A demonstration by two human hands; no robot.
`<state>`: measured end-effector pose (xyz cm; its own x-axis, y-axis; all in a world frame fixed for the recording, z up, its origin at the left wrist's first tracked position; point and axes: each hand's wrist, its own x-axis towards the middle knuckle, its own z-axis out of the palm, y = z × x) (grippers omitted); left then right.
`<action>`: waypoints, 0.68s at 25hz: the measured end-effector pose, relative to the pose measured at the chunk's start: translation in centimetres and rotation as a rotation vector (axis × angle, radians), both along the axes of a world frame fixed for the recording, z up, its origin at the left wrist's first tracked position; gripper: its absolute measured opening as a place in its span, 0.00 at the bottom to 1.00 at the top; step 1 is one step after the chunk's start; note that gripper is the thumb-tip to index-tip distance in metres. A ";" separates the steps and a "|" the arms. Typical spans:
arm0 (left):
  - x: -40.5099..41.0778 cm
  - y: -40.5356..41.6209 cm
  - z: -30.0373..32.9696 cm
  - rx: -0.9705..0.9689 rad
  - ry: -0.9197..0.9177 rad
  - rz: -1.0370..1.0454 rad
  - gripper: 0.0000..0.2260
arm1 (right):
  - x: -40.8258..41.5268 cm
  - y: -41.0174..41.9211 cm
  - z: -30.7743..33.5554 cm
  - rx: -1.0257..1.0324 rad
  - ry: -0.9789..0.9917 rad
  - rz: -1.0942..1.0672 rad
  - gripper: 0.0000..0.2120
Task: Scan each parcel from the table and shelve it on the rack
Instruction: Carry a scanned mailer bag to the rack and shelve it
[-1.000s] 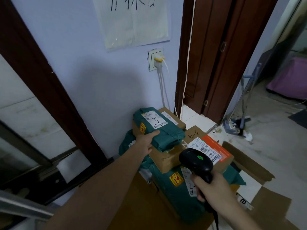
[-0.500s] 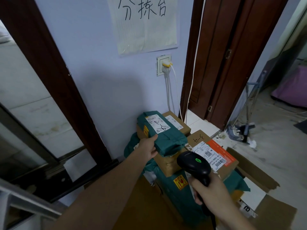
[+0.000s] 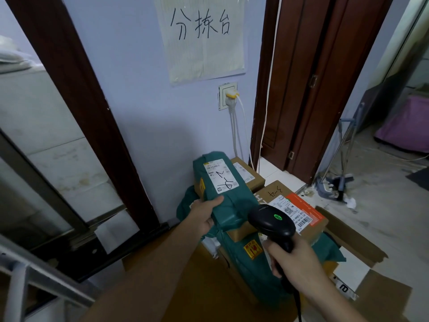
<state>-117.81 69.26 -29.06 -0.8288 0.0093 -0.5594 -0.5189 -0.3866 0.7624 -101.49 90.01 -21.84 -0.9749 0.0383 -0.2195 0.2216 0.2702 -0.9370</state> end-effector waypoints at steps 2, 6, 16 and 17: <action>2.2 -0.4 0.1 -0.034 0.084 -0.101 0.23 | 0.8 -0.6 0.5 0.043 0.040 -0.022 0.07; 7.5 -1.3 -0.4 -0.142 0.285 -0.173 0.28 | 3.0 -2.6 1.8 0.132 0.164 -0.039 0.04; 19.6 -3.5 -1.4 -0.192 0.330 -0.140 0.24 | 11.7 -6.3 4.5 0.261 0.300 -0.047 0.06; 20.7 -3.7 -1.5 -0.193 0.325 -0.135 0.24 | 12.9 -6.5 4.6 0.269 0.293 -0.048 0.06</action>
